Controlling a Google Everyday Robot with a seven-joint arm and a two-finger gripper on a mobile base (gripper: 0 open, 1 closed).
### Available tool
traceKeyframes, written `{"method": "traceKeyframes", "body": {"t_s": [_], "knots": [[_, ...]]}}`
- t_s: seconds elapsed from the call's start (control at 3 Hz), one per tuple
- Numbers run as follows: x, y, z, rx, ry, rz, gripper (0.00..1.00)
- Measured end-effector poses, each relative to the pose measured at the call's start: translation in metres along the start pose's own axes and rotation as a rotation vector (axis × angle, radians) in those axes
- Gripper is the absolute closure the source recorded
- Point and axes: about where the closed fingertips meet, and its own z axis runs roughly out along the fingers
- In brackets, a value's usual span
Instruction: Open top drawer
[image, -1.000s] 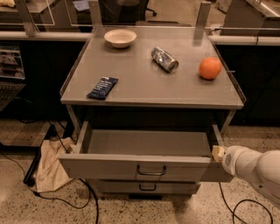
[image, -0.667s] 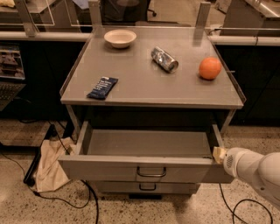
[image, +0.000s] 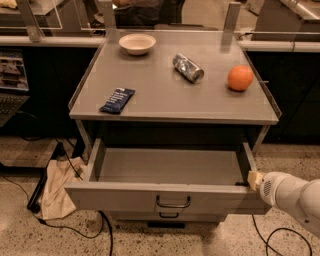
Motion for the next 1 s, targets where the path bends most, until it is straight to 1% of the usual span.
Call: {"method": "traceKeyframes", "body": {"t_s": [0.33,0.67,1.0], "knots": [[-0.025,0.008,-0.023,-0.023,-0.075,0.085,1.00],[-0.056,0.007,-0.056,-0.037,-0.200,0.193,1.00],[-0.074,-0.006,-0.079,-0.029,-0.309,0.254,0.74]]}}
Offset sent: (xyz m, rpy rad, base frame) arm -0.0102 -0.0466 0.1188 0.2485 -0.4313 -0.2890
